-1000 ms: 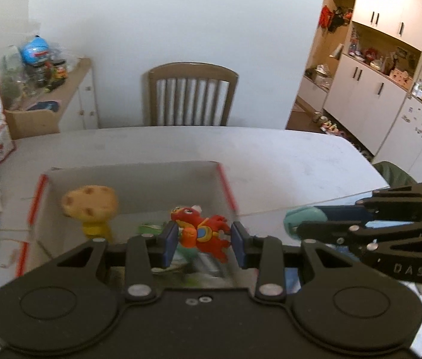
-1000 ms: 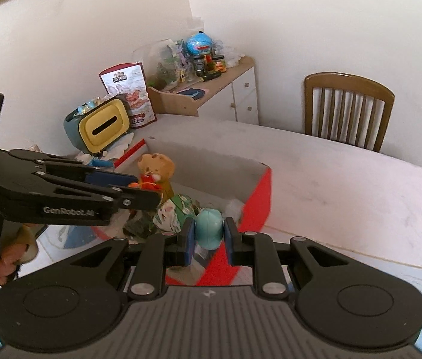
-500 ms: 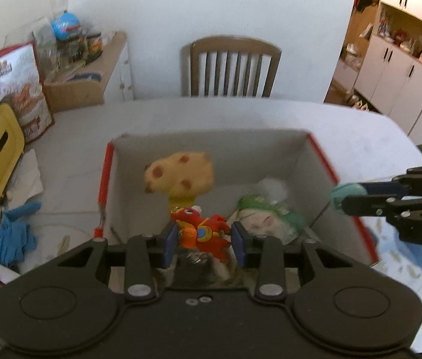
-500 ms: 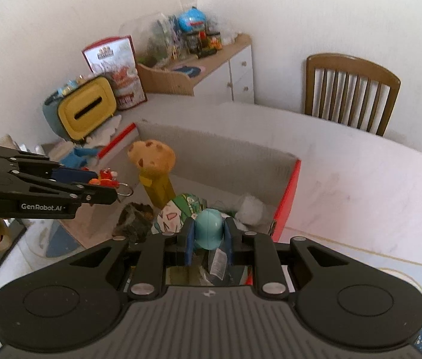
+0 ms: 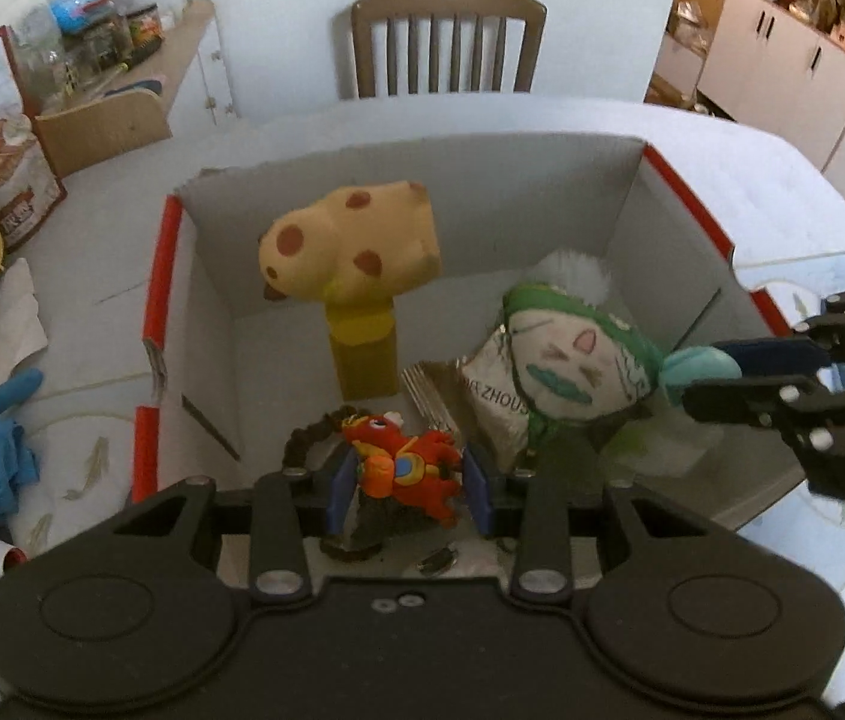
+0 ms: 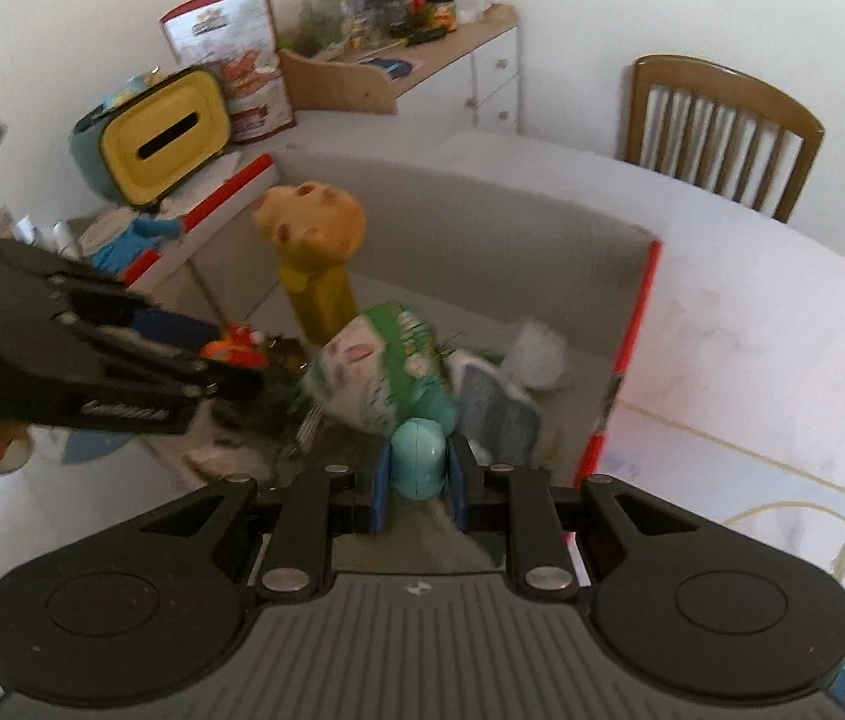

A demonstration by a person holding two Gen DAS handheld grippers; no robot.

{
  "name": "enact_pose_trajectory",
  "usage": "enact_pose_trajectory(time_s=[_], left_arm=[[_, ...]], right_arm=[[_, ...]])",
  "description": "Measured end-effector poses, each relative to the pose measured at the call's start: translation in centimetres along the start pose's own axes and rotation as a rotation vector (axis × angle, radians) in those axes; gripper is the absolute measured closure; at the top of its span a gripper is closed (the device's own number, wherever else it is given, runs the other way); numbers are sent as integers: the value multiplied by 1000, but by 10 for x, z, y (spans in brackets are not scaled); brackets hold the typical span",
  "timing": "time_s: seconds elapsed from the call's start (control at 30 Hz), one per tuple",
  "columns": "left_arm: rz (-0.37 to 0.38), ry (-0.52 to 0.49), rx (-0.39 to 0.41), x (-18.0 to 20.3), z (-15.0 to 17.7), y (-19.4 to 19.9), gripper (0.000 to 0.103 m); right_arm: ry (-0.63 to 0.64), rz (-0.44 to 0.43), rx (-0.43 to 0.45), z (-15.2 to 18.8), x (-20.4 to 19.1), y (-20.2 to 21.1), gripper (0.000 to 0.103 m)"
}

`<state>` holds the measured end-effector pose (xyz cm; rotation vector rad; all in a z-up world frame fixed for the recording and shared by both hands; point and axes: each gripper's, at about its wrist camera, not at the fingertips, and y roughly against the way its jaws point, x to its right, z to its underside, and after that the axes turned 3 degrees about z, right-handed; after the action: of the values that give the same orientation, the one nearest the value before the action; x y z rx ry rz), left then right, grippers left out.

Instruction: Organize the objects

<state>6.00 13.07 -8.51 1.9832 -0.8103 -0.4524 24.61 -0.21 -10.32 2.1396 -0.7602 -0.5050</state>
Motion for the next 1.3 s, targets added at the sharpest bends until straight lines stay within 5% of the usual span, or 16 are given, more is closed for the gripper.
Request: enact_pose_trajectory(time_s=[0.67,1.07,1.23,1.3], left_arm=[[3,53,-109,-15,2,-26,62],[29,70,-11,-4,6,9,37],[30,64,75,6,9,40,29],[30,70,103,9,11,50,27]], right_arm=[[-58,0,-36,3,0,-9,83],[-88,-48,17,6,-3,20,82],[-96,-58,85,8,-6,47,68],[-96,-60,118,9,-9,58,51]])
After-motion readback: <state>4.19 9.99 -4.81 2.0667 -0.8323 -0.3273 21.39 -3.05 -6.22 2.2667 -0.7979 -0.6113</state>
